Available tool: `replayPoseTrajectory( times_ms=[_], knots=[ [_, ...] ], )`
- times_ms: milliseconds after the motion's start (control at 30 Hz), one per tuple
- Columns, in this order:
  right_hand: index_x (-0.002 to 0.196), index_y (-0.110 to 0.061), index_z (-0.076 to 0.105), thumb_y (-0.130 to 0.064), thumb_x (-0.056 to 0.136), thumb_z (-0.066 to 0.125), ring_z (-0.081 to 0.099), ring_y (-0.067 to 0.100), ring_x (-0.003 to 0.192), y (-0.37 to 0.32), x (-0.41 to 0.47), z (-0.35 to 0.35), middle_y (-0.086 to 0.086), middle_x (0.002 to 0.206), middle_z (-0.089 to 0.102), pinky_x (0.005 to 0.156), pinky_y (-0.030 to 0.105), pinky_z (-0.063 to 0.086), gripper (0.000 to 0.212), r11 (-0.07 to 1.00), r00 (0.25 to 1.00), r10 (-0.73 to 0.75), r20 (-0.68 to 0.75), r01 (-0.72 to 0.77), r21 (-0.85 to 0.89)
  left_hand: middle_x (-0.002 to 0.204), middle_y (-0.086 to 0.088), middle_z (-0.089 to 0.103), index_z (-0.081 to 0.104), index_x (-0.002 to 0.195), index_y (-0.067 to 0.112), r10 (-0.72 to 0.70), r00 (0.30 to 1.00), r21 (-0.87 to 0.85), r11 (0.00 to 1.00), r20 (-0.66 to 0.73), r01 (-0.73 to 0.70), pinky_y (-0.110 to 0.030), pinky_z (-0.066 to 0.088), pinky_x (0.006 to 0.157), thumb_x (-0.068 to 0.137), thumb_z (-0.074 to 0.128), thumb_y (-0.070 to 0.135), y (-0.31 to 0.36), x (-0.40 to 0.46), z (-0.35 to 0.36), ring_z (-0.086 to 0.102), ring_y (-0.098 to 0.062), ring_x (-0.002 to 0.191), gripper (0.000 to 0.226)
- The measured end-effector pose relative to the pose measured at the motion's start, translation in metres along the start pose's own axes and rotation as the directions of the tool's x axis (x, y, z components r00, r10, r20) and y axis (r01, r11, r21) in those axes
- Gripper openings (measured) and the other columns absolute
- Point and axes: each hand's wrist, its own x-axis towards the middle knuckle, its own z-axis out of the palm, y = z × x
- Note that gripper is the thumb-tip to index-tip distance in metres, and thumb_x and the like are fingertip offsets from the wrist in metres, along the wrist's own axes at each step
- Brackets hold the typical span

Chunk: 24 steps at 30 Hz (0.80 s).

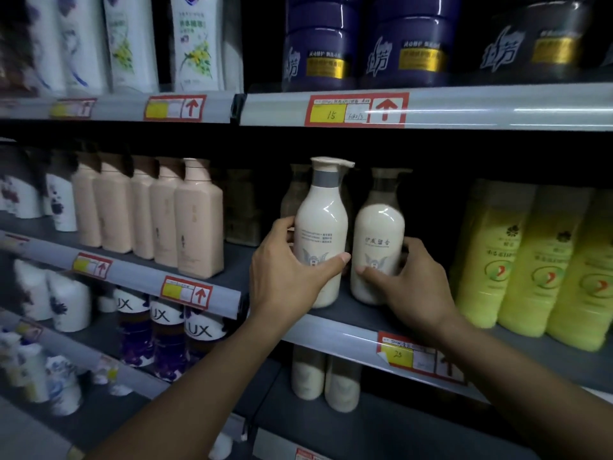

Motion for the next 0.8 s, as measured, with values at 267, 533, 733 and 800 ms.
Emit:
replayPoseTrajectory(
  times_ms=[267,533,733,800],
  knots=[
    [0.130,-0.041,0.046,-0.061,0.070,0.082,0.070,0.014,0.105,-0.035,-0.048,-0.032,-0.011,0.117,0.072,0.086,0.044,0.060,0.073,0.984,0.982,-0.177,-0.067,0.178,0.012,0.116,0.019,0.069,0.057,0.132,0.035,0.016,0.991,-0.069,0.997,-0.132,-0.026,-0.031,0.061,0.086,0.062,0.094,0.053,0.022,-0.022,-0.046,0.066,0.004,0.102,0.081],
    [0.137,-0.035,0.047,-0.055,0.076,0.083,0.063,0.002,0.104,-0.037,-0.120,-0.052,-0.018,0.118,0.067,0.083,0.032,0.056,0.073,0.967,0.969,-0.241,-0.057,0.245,0.067,0.117,0.016,0.069,0.060,0.132,0.032,0.041,0.995,-0.062,0.997,-0.095,-0.047,-0.032,0.061,0.085,0.063,0.093,0.054,0.017,-0.069,-0.091,0.066,0.000,0.103,0.080],
    [0.135,-0.041,0.046,-0.062,0.071,0.082,0.065,0.004,0.105,-0.016,-0.161,-0.039,-0.021,0.118,0.067,0.081,0.040,0.060,0.076,0.975,0.979,-0.203,-0.002,0.203,0.090,0.113,0.020,0.068,0.060,0.126,0.036,0.026,0.998,-0.029,0.999,-0.056,-0.028,-0.033,0.061,0.081,0.062,0.093,0.054,-0.008,-0.111,-0.105,0.066,0.003,0.101,0.074],
    [0.132,-0.045,0.047,-0.060,0.071,0.084,0.066,0.000,0.105,-0.007,-0.174,-0.031,-0.024,0.116,0.067,0.081,0.038,0.060,0.073,0.978,0.983,-0.184,0.030,0.180,0.109,0.112,0.024,0.068,0.057,0.124,0.044,0.001,0.999,-0.023,1.000,-0.032,-0.001,-0.028,0.060,0.080,0.061,0.094,0.052,-0.018,-0.125,-0.106,0.065,0.008,0.101,0.073]
  ],
)
